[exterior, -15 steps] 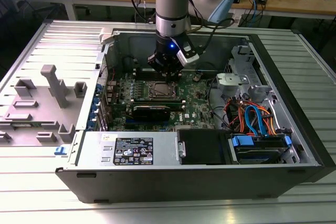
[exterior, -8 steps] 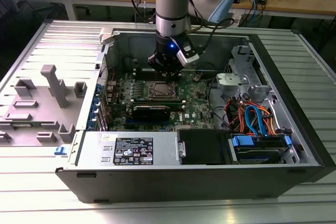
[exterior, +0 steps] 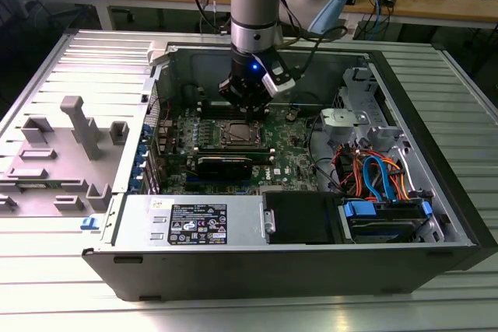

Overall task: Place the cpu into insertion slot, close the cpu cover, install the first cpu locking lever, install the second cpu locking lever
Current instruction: 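Install the first cpu locking lever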

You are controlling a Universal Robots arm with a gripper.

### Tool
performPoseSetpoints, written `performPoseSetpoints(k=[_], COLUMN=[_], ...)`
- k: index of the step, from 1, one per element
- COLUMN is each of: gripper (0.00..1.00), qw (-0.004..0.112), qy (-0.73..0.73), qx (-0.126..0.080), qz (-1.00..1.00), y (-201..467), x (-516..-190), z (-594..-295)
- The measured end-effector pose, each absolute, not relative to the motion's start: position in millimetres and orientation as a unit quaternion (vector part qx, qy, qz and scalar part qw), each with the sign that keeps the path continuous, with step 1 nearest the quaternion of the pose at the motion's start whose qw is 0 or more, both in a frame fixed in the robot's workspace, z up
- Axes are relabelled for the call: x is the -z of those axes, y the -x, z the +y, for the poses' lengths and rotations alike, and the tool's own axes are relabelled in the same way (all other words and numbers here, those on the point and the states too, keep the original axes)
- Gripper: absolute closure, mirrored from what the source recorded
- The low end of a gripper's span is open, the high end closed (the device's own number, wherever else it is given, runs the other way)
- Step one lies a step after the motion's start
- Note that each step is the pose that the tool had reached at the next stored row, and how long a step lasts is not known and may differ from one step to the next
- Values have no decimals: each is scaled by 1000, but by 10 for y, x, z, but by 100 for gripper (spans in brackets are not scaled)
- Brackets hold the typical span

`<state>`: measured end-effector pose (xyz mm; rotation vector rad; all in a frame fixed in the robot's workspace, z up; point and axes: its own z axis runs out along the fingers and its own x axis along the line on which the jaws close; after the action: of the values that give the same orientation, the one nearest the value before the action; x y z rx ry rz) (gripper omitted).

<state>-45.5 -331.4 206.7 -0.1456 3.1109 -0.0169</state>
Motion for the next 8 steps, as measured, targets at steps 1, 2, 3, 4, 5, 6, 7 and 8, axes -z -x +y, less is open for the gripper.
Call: performPoseSetpoints(k=[1,2,3,4,5,6,7,8], gripper=[89,89,89,89,89,89,89,89], qw=[14,14,14,14,14,14,14,14], qy=[47,47,47,47,47,47,47,47], qx=[5,5,5,5,5,5,5,5], qz=[999,999,999,999,999,999,999,999], y=[453,451,450,449,449,449,448,449], x=[-2079,-2081,-2082,-2083,-2083,-2083,-2082,-2082], z=[-3314,-3315,-3320,-3329,-3343,-3359,-3365,-3366])
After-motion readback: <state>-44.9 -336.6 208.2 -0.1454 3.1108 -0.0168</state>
